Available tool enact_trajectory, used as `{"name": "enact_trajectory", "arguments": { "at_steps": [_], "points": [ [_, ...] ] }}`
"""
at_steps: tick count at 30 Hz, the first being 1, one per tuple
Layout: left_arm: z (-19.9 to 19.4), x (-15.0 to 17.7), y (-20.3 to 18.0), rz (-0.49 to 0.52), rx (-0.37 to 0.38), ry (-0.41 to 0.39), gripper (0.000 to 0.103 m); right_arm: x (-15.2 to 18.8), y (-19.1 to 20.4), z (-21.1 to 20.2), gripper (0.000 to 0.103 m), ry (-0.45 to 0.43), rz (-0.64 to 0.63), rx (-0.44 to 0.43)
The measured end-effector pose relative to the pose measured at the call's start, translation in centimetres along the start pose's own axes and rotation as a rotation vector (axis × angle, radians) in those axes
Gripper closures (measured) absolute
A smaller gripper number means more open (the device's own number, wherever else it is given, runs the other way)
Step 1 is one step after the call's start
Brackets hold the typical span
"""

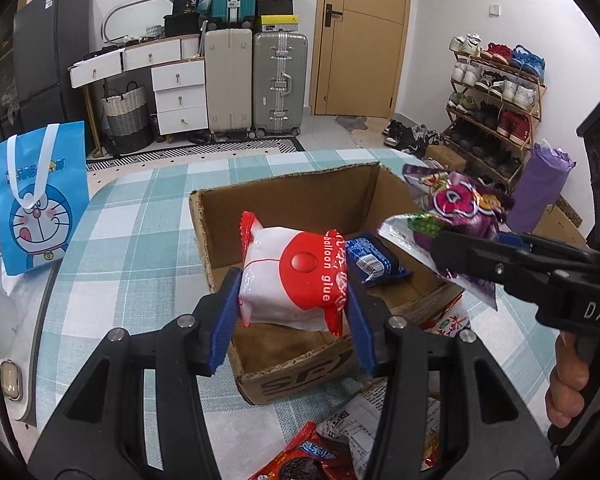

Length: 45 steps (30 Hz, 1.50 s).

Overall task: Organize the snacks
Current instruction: 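Carry the glue packet and purple chip bag into the SF box and release, then withdraw both tools from the box back toward the snack pile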

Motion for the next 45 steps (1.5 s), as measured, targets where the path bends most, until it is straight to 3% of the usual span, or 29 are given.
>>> {"name": "enact_trajectory", "arguments": {
  "at_steps": [9,19,21,24,27,28,29,32,36,45],
  "points": [
    [1.3,0.7,-0.3,0.069,-0.004,-0.014,0.054,0.2,-0.2,1.5,0.058,0.030,0.003,0.000],
    [1.8,0.3,1.2,0.059,0.001,-0.004,0.053,0.5,0.4,2.2,0.058,0.042,0.006,-0.011],
    [1.6,0.5,0.9,0.061,0.010,-0.003,0.049,0.4,0.5,2.0,0.054,0.034,0.007,-0.010],
    [0.8,0.7,0.6,0.063,0.018,-0.011,0.041,0.1,0.5,1.1,0.041,0.001,0.003,-0.010],
    [-0.3,0.6,0.6,0.052,0.032,-0.024,0.026,0.0,0.5,-0.3,0.031,-0.034,0.009,-0.010],
    [-0.9,0.6,0.5,0.046,0.041,-0.027,0.020,-0.1,0.4,-0.6,0.022,-0.039,0.011,-0.008],
    [-1.4,0.6,0.6,0.039,0.041,-0.035,0.019,0.0,0.4,-1.0,0.013,-0.046,0.015,-0.001],
    [-2.7,0.8,1.0,0.041,0.022,-0.048,0.015,0.5,0.1,-2.3,0.002,-0.055,0.029,0.015],
    [-4.4,1.9,1.8,0.014,0.003,-0.056,0.001,2.0,0.0,-3.8,0.001,-0.057,0.022,0.042],
    [-6.9,5.6,4.0,-0.033,-0.008,-0.046,0.001,6.0,0.7,-6.2,0.001,-0.054,0.012,0.065]
  ]
}}
Point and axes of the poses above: each gripper's, at about its wrist camera, not at the fingertips, and z roughly the way its jaws point, y to its left, x to its underside, the point moved 9 cm from there along z, roughly the way its jaws point, and after that the axes turned 14 degrees about -x, right-handed, at the moved point
